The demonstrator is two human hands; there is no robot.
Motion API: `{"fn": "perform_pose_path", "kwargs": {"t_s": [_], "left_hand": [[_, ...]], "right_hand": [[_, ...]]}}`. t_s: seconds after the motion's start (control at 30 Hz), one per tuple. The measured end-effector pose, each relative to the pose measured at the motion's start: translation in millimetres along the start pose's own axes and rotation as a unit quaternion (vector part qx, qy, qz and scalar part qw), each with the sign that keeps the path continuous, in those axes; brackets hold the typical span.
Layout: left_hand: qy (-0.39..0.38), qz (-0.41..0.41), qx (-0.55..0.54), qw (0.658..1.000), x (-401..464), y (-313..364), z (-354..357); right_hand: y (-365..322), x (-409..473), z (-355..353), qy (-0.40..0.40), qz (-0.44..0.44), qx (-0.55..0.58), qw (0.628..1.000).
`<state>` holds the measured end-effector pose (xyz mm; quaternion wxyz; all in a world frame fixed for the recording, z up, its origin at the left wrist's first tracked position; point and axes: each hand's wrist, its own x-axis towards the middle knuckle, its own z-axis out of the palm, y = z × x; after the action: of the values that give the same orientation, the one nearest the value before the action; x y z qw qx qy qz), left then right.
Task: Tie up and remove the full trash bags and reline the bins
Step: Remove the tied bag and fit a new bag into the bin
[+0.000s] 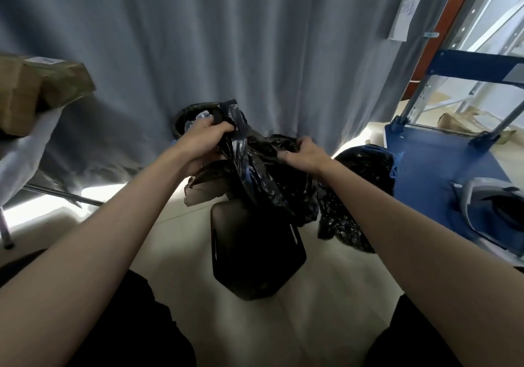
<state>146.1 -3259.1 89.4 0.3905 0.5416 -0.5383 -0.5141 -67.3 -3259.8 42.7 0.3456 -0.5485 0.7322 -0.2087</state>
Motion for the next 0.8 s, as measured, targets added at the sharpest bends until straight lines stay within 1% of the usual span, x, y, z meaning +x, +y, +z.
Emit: {"fn": "perform_pose_path", "kwargs": {"t_s": [0.07, 0.17, 0.23, 0.27, 0.33, 0.4, 0.43, 0.47, 0.57, 0.63, 0.7, 0.8], "left_hand": [[0.017, 0.002, 0.006, 1.000, 5, -2, -7], [0.018, 0.018, 0.027, 0.999, 10, -8, -13], [0.022, 0.026, 0.053, 0.998, 14, -13, -18], [0.024, 0.022, 0.069, 0.997, 16, -15, -20], [0.022, -0.007, 0.096, 0.995, 18, -20, -23], [0.000, -0.046, 0.113, 0.993, 16, -25, -20], [-0.018, -0.065, 0.123, 0.990, 15, -26, -17], [-0.040, -0.080, 0.133, 0.987, 14, -28, -14], [-0.128, -0.111, 0.111, 0.979, 10, -34, 1], [-0.166, -0.120, 0.083, 0.975, 5, -42, 13], [-0.183, -0.132, 0.081, 0.971, 1, -55, 26], [-0.175, -0.158, 0.102, 0.966, -1, -81, 40]], "right_hand": [[14, 9, 11, 0.000, 0.019, -0.040, 0.999], [29, 14, 20, 0.008, 0.036, -0.109, 0.993], [28, 12, 19, 0.018, 0.034, -0.088, 0.995], [25, 10, 17, 0.020, 0.035, -0.046, 0.998], [15, 8, 13, -0.007, 0.041, 0.100, 0.994], [2, 6, 9, -0.047, 0.053, 0.241, 0.968], [-3, 5, 7, -0.058, 0.056, 0.284, 0.955], [-9, 1, 4, -0.074, 0.057, 0.303, 0.948], [-20, -9, 2, -0.109, 0.046, 0.285, 0.951], [-17, -12, 6, -0.134, 0.046, 0.252, 0.957], [-8, -13, 14, -0.151, 0.059, 0.214, 0.963], [10, -14, 28, -0.173, 0.070, 0.176, 0.966]]}}
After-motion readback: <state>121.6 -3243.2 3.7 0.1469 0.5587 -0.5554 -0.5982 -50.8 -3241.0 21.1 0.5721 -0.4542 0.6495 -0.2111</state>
